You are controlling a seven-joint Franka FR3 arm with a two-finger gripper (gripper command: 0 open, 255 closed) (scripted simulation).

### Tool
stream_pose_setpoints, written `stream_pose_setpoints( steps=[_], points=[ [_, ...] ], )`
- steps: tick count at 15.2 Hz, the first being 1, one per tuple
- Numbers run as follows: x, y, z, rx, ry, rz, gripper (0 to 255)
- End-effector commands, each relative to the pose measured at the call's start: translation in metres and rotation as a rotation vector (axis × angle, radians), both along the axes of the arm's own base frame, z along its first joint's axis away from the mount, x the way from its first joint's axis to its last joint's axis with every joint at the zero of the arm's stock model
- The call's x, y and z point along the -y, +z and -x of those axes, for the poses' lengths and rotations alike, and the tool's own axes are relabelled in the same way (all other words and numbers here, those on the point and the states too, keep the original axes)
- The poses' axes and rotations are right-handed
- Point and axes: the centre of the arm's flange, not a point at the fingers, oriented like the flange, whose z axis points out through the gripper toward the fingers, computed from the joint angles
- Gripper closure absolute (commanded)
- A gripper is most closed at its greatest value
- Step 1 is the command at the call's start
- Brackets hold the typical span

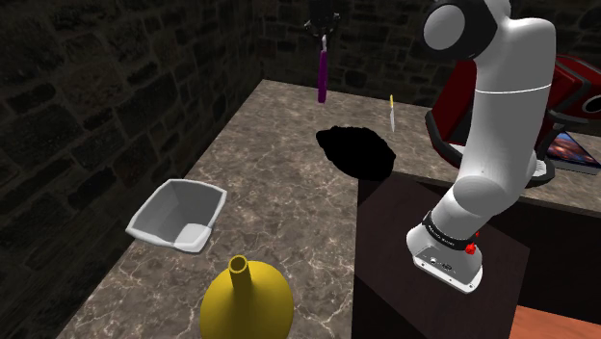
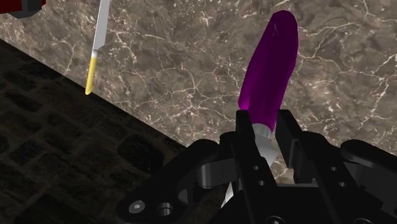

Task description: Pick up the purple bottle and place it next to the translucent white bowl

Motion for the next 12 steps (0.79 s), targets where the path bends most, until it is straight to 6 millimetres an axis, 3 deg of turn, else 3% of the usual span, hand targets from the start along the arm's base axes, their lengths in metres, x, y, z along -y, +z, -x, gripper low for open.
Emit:
stream_pose_setpoints(
  steps=[1,12],
  points=[
    [0.000,0.012,0.001,0.000,0.000,0.000,255],
    [0.000,0.070,0.001,0.000,0.000,0.000,255]
  ],
)
